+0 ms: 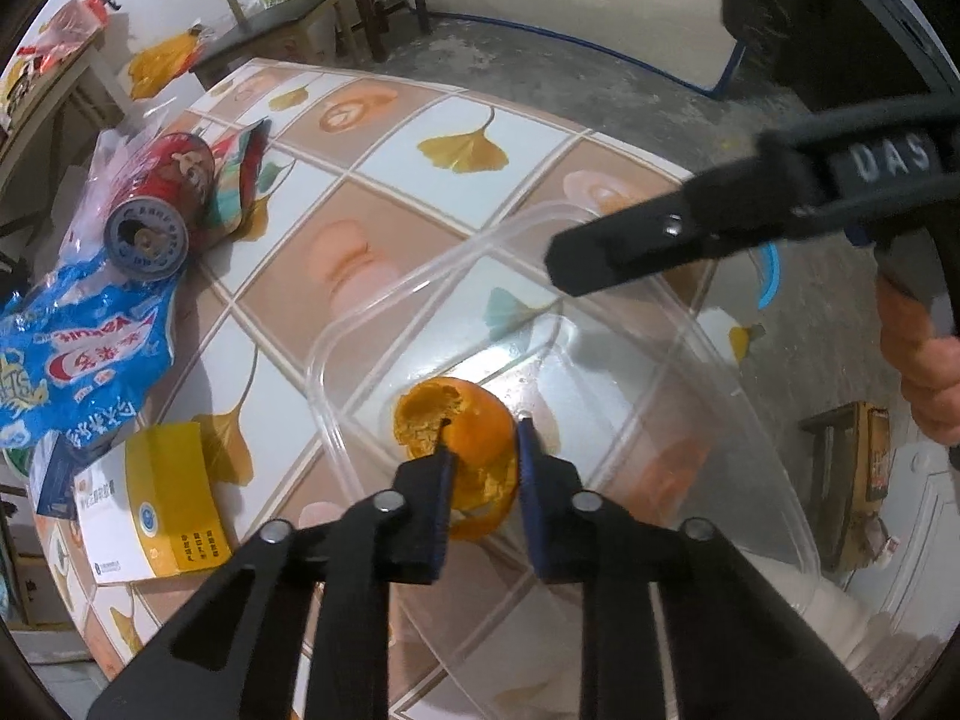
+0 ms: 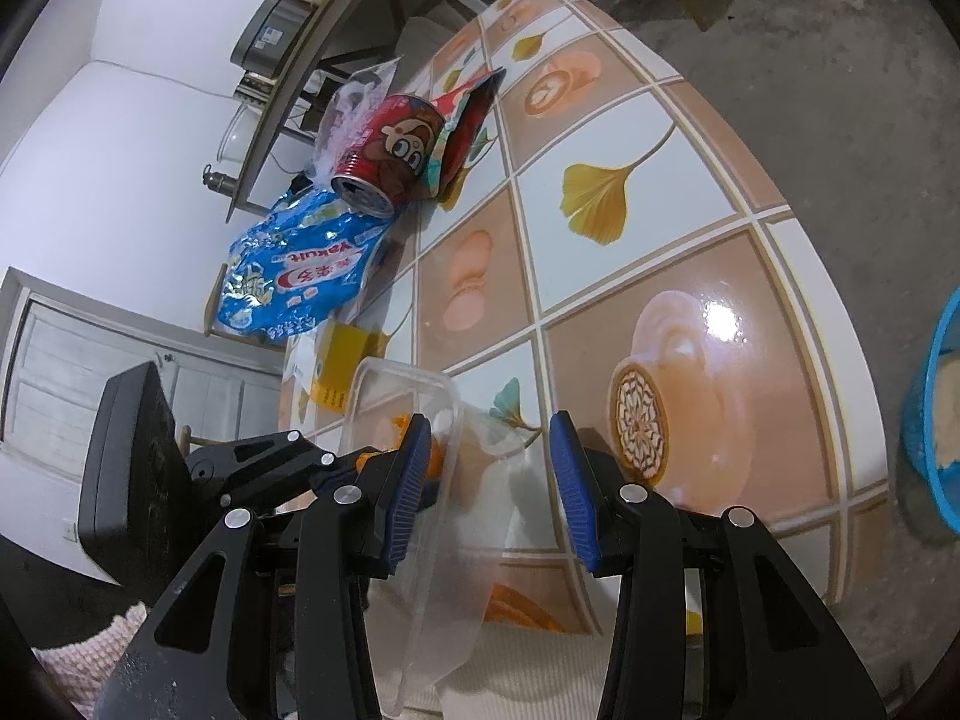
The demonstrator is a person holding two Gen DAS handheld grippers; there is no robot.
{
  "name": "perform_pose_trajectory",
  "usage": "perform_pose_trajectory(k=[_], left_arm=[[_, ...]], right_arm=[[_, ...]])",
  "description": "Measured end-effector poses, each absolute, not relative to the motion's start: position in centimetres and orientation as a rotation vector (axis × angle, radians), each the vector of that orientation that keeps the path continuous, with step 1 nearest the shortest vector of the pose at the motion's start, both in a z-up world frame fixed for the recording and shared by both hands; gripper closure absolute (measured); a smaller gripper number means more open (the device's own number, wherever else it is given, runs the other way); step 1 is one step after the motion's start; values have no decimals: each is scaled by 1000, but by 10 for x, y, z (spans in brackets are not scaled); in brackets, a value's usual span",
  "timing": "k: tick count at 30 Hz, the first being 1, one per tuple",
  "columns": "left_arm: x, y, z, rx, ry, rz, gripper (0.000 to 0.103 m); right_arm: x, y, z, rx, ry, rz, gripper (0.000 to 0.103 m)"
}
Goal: Collect trash
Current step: 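Grasp the orange peel inside the container with the left gripper, then drop the orange peel and the plastic container into the blue wastebasket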
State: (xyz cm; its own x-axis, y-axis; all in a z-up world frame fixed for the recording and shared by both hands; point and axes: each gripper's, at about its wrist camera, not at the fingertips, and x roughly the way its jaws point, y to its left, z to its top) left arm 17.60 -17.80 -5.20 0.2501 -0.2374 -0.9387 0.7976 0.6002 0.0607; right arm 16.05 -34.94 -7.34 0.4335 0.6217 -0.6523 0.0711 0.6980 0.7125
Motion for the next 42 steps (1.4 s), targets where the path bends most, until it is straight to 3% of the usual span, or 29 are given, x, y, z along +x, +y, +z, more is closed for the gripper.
perform_pose_trajectory(k=[7,16,19,24,26,37,42], left_arm=[[174,-173,-43,533,1079,-785,98],[175,-149,-16,350,1029,-831,99],[178,-140,-10,249,1032,-868,99],[179,-123,8,91,1022,-927,99],[178,-118,18,38,1011,-952,99],[164,-133,80,-83,864,-1056,99],[165,-179,76,-70,877,-1102,99]], right_arm=[[148,-348,-69,733,1092,374,51],[144,-335,-73,708,1127,341,50],[144,-331,-78,701,1145,323,62],[144,-326,-81,681,1158,284,93],[143,-327,-81,682,1153,272,100],[108,-366,-77,747,1072,180,100],[66,-424,-76,809,1010,53,100]])
